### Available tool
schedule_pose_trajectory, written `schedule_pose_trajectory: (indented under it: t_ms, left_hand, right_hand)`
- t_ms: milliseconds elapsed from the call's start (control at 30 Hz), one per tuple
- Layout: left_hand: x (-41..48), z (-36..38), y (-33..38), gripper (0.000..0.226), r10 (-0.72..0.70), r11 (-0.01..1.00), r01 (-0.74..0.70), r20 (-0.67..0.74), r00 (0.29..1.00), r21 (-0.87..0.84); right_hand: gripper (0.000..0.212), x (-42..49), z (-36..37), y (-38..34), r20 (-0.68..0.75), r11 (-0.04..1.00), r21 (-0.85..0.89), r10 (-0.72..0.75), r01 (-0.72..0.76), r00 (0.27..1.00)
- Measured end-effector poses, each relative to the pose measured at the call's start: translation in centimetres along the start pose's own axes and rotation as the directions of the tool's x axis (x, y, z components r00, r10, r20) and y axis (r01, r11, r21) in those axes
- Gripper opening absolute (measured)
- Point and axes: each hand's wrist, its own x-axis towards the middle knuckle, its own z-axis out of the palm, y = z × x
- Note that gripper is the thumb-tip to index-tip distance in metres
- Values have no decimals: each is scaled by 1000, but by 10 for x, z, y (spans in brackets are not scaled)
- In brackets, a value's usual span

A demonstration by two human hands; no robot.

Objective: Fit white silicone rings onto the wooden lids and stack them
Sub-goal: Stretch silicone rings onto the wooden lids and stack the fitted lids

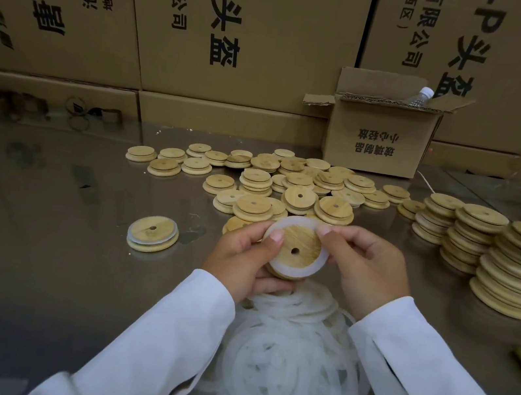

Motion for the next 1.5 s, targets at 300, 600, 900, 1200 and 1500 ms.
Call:
schedule_pose_trajectory:
  t_ms: [300, 600, 900, 1200, 1500]
  left_hand:
    - [-3, 3, 1, 25, 82, 995, -82, 3, 997, 58]
    - [-4, 4, -3, 18, 239, 930, -221, -26, 971, 294]
    - [-4, 4, -1, 18, 190, 964, -179, -39, 981, 196]
    - [-3, 5, -1, 18, 157, 980, -149, -46, 987, 130]
    - [-3, 2, -2, 20, 153, 976, -140, -67, 986, 165]
  right_hand:
    - [13, 0, -1, 0, 8, 1000, 15, 12, -13, 1000]
    - [13, 2, 0, 2, -13, 1000, 1, -3, 3, 1000]
    - [13, 0, 1, 1, 12, 998, -8, -55, 55, 998]
    - [22, 1, 1, 3, 3, 999, -6, -31, 31, 1000]
    - [21, -1, 0, 1, 3, 995, -67, -72, 72, 997]
